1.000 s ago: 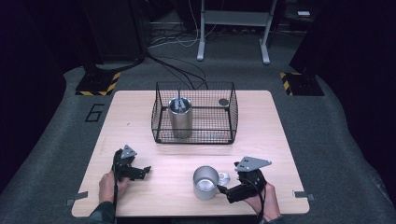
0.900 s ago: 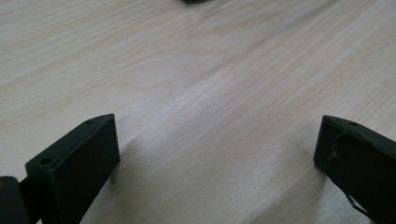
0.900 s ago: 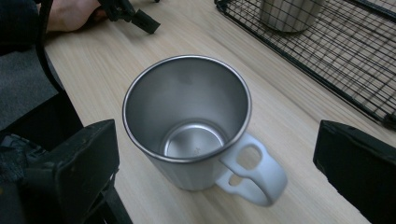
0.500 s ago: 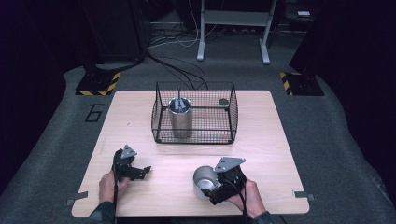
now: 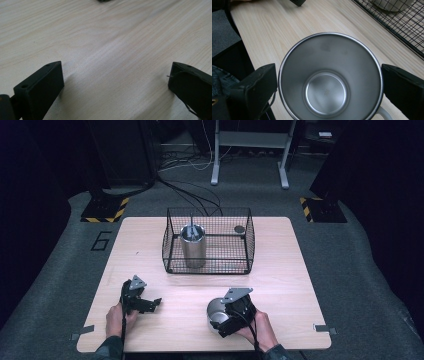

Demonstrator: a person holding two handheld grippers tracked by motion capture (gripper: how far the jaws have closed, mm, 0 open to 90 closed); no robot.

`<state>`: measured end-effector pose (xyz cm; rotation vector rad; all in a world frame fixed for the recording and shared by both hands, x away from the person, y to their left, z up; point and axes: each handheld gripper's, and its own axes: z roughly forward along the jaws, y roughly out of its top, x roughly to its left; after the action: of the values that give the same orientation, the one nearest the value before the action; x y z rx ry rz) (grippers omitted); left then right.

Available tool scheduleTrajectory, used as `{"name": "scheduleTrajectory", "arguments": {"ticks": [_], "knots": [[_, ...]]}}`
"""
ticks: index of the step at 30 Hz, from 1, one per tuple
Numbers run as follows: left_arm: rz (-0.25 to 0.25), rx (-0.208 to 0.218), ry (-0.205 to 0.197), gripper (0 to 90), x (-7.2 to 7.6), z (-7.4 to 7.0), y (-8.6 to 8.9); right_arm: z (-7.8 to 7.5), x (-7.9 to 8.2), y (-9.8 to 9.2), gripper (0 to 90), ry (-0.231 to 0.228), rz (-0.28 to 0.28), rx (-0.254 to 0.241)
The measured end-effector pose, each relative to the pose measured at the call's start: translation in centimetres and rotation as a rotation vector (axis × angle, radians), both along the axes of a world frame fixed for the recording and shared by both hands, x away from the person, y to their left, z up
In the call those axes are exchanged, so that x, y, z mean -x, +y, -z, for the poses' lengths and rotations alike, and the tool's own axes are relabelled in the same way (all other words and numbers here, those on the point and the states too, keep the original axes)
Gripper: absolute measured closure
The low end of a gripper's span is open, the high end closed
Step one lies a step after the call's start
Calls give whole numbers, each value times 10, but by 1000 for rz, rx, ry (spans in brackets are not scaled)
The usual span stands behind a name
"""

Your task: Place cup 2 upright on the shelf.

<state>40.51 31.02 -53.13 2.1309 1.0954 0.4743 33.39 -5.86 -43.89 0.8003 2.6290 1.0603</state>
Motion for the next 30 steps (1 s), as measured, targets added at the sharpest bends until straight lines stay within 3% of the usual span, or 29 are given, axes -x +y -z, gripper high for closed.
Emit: {"name": "scheduleTrajectory", "arguments": {"ticks": [10, 22, 30], "knots": [[0, 0, 0, 0, 0, 0, 0, 5, -1, 2, 45, 12, 12, 13], [0, 0, 0, 0, 0, 0, 0, 5, 0, 2, 55, -13, 32, 14], [0, 0, -1, 0, 0, 0, 0, -4, -3, -3, 56, -29, 42, -1]]}}
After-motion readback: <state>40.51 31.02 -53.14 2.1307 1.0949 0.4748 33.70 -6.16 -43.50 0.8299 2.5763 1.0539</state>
